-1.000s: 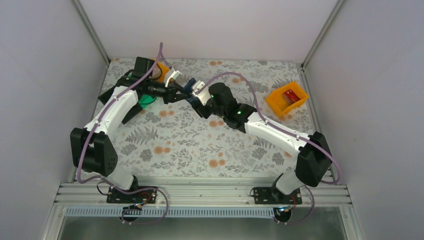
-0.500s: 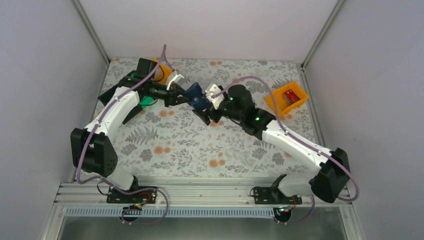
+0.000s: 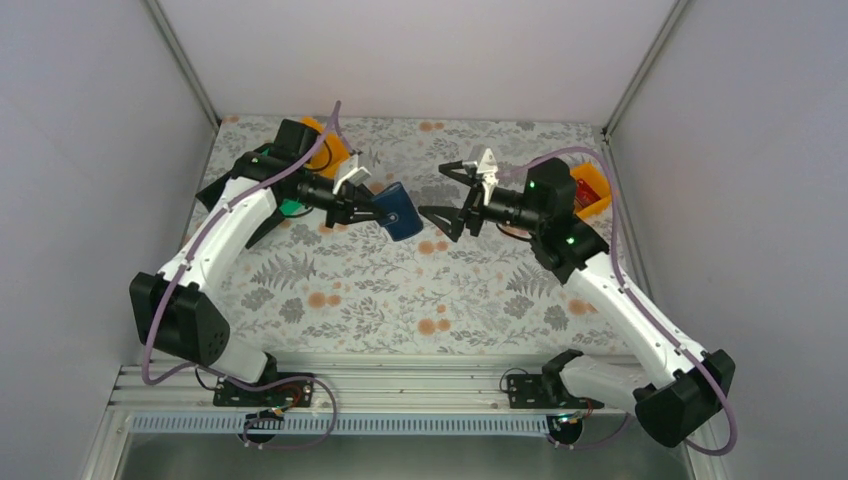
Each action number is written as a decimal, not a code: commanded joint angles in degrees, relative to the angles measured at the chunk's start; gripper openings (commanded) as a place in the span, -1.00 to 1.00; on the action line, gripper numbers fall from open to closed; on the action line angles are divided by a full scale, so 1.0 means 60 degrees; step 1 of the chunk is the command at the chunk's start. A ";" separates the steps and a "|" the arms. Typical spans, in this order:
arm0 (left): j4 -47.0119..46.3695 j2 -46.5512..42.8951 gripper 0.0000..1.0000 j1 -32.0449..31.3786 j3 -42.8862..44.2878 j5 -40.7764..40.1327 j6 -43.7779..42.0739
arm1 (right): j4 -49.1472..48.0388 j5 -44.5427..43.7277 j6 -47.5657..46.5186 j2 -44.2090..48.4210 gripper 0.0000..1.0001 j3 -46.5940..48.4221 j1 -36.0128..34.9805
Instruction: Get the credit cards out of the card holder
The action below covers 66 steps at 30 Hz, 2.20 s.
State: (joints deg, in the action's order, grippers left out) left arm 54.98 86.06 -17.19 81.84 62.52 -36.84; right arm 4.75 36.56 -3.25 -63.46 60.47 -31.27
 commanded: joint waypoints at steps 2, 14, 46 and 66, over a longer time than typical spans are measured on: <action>0.0781 -0.0441 -0.95 -0.0131 0.0579 0.0287 -0.1141 | -0.0064 0.1825 0.1097 -0.0358 0.98 0.0770 0.0298; 0.1143 -0.0597 -0.95 -0.0493 0.0953 0.0177 -0.1263 | -0.0028 0.2757 0.1123 -0.1254 0.89 0.0955 0.0273; 0.1772 -0.0318 -0.18 -0.0738 0.1547 0.0032 -0.1542 | 0.2774 0.4142 -0.1469 -0.2342 -0.92 0.2005 -0.0120; -0.0900 -0.0247 -0.95 -0.0711 0.0849 -0.2493 0.1905 | 0.1298 -0.2670 0.0234 -0.1149 0.12 0.1084 -0.0196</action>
State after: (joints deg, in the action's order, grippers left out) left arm 58.13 85.14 -21.45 87.99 55.53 -34.79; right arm 18.11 41.39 -7.20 -75.83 70.63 -32.05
